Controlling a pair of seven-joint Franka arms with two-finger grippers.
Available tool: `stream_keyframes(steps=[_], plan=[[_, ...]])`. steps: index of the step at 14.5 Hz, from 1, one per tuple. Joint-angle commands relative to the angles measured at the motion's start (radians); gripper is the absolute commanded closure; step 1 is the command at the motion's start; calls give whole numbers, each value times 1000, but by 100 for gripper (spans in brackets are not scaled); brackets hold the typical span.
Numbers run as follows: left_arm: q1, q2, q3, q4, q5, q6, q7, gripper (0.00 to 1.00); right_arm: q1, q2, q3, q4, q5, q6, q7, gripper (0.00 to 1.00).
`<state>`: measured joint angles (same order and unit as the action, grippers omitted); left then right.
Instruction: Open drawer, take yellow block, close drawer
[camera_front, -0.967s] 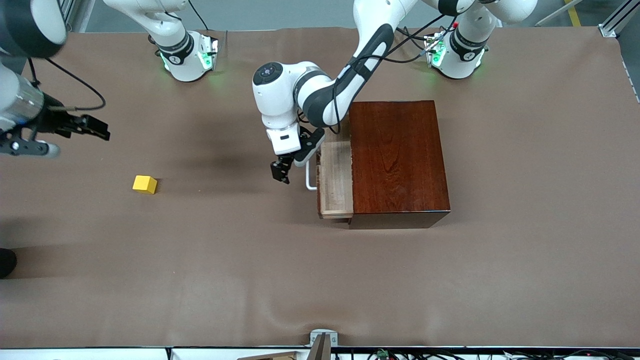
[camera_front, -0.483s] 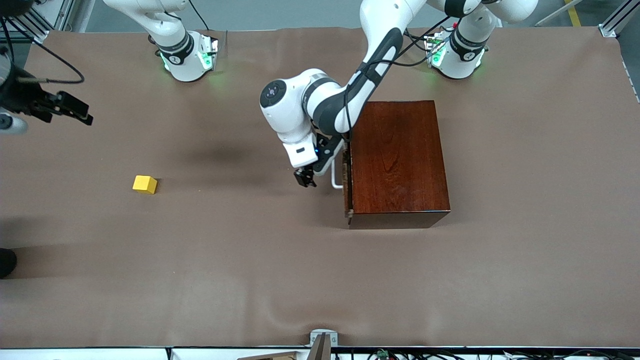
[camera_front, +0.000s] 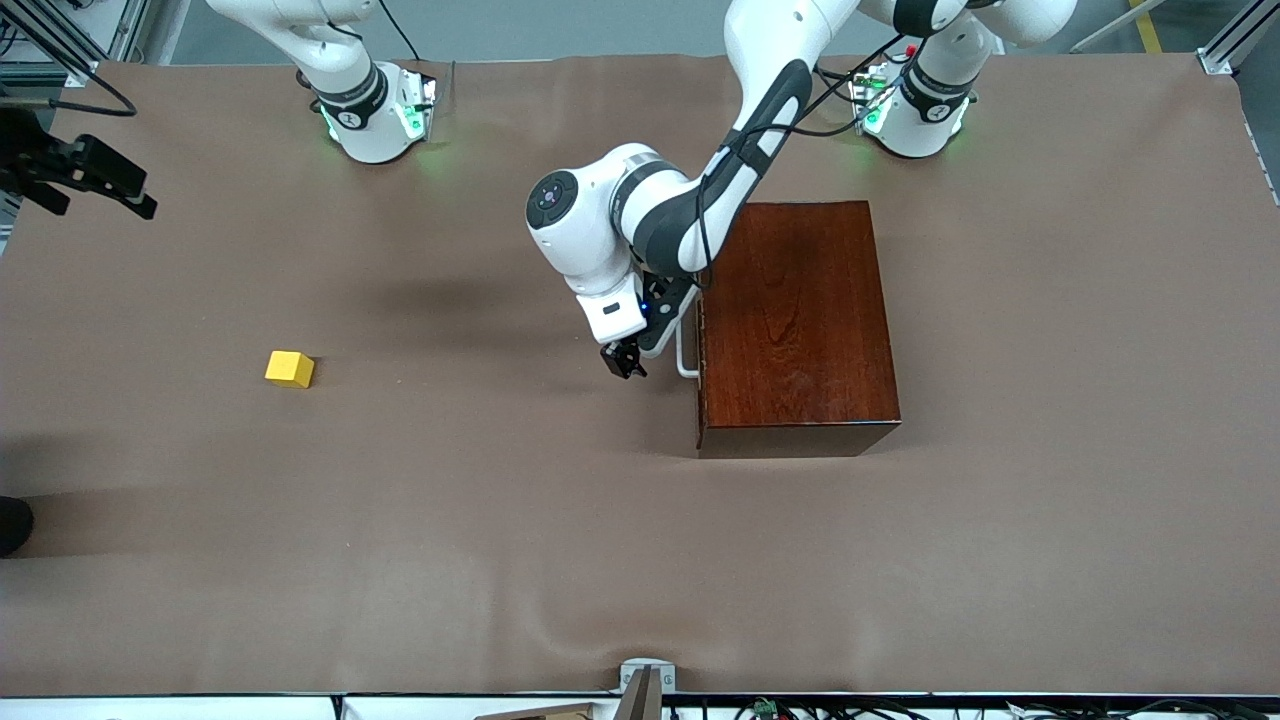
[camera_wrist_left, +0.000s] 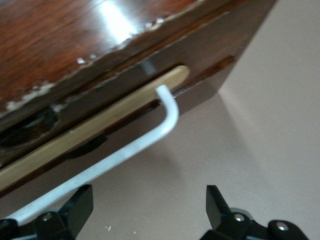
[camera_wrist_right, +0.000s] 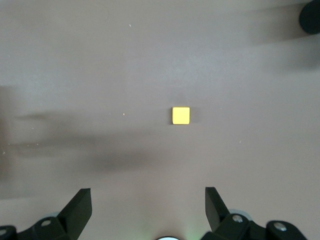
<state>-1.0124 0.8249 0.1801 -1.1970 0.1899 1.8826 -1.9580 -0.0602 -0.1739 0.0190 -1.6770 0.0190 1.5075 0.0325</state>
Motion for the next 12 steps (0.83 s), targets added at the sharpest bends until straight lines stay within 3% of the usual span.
stream_keyframes(steps=[1, 5, 12], plan=[[8, -70, -2, -4, 26, 27, 73, 0, -9, 36, -1, 72, 12, -13, -13, 0], [24, -237, 2, -16, 29, 18, 273, 0, -6, 109, -1, 163, 1, -13, -16, 0], [211, -533, -5, -120, -23, -151, 844, 0, 3, 136, 2, 198, 13, -19, -13, 0]])
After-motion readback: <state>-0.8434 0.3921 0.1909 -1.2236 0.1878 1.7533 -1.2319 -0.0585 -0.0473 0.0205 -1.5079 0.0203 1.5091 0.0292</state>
